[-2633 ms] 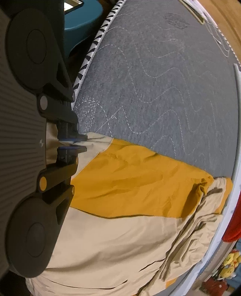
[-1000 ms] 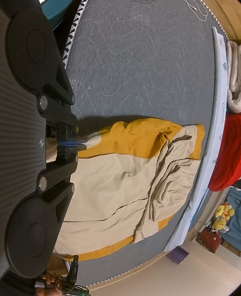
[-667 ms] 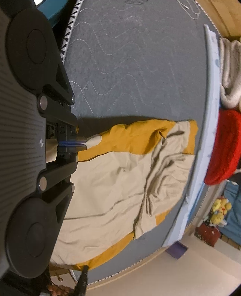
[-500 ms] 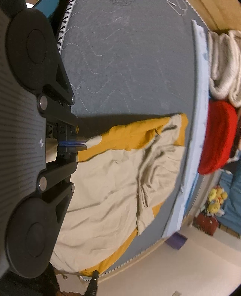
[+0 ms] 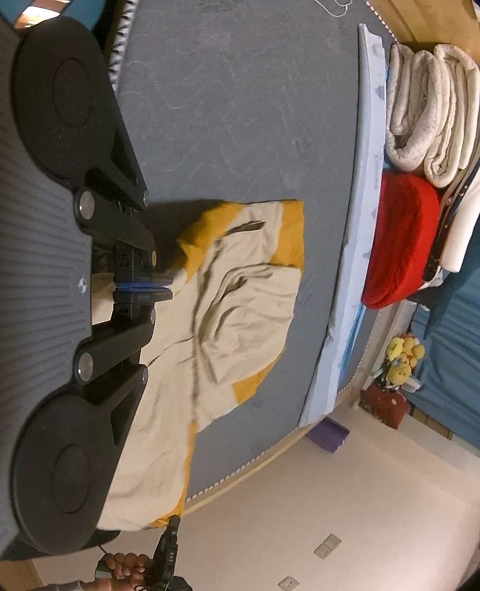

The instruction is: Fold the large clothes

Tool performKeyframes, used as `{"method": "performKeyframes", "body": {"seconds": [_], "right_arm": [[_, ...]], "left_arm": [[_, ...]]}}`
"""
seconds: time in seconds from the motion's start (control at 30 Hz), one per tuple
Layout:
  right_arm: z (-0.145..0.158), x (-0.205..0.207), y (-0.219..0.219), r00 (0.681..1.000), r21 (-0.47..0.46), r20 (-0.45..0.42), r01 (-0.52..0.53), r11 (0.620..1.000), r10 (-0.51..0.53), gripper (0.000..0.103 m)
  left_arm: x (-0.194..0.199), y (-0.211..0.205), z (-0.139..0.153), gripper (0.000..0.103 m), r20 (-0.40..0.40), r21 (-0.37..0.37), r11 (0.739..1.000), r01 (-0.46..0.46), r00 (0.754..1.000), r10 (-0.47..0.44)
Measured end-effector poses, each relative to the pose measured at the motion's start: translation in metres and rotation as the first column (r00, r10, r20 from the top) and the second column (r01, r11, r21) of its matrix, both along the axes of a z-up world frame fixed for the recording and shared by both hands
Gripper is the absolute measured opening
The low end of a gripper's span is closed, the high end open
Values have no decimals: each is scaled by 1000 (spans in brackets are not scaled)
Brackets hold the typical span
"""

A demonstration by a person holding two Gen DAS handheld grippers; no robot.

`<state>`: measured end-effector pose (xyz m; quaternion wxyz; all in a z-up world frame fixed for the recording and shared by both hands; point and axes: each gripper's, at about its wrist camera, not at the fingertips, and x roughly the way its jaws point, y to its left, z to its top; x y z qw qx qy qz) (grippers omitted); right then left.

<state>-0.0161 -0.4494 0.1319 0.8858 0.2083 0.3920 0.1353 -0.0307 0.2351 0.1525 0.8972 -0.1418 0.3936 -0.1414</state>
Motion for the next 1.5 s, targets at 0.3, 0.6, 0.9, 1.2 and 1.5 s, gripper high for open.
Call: {"method": "performKeyframes", "body": {"seconds": [0.3, 0.6, 0.9, 1.2, 1.5], "right_arm": [[-88, 165, -12, 974, 64, -183, 150, 987, -136, 1], [-143, 220, -31, 927, 24, -209, 324, 946, -313, 17], [-152, 216, 29, 996, -245, -79, 15, 969, -35, 45], [-171, 233, 39, 996, -336, -74, 18, 942, -45, 45], [-175, 255, 56, 999, -411, -40, -22, 911, 6, 45]], "left_arm": [[180, 24, -97, 0, -153, -41, 981, -190, 971, 181], [239, 66, -146, 24, -227, -111, 905, -411, 897, 380], [240, 21, -168, 53, -221, 70, 967, -244, 942, 254], [263, 11, -183, 65, -240, 76, 957, -279, 927, 290], [283, -1, -188, 64, -231, 110, 951, -290, 923, 308]]}}
